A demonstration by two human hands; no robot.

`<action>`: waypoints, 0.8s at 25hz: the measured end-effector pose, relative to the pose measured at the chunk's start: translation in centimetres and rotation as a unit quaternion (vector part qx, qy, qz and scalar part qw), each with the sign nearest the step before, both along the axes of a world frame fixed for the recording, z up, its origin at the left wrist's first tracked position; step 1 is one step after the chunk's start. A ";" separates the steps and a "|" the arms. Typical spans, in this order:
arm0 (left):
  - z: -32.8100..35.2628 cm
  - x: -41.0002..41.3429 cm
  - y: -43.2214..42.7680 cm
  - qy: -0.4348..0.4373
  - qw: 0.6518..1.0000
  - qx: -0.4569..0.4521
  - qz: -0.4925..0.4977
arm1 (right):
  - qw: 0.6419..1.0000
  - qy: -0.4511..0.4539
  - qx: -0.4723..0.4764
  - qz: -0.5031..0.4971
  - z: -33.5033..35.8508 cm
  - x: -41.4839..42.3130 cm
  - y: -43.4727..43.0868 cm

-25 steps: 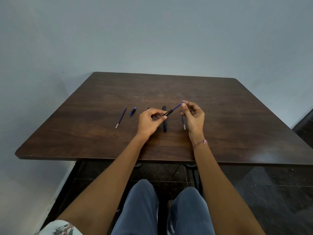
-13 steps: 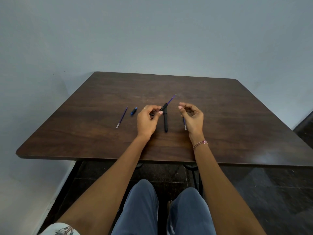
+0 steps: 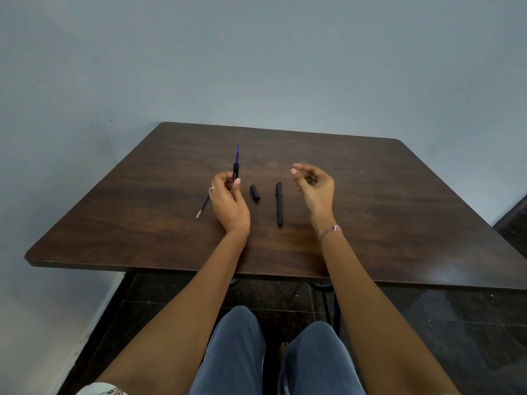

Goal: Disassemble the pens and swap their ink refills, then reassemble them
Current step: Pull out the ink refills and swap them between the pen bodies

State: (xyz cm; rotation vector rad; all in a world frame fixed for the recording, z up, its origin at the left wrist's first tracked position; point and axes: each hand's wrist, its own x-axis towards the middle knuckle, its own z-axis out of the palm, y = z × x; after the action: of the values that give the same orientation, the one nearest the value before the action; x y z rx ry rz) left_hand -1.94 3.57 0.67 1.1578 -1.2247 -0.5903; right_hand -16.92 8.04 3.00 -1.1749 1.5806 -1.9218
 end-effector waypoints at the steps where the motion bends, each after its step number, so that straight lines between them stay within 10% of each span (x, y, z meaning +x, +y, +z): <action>1: 0.0 0.1 0.0 0.006 1.000 -0.001 0.020 | 0.998 0.045 0.033 0.017 0.5 0.5 -1.0; 9: -0.1 0.2 -0.3 0.029 0.998 -0.002 0.049 | 0.878 0.388 0.240 0.145 2.6 6.5 -6.8; 20: -0.3 0.0 -0.3 0.030 0.998 0.005 0.057 | 0.783 0.537 0.290 0.118 1.9 9.5 -9.8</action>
State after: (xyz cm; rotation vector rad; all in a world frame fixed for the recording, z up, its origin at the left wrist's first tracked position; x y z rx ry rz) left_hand -1.91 3.26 0.33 1.2009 -1.0975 -0.5413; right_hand -7.46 -1.74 4.95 -2.1493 2.1141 -0.3798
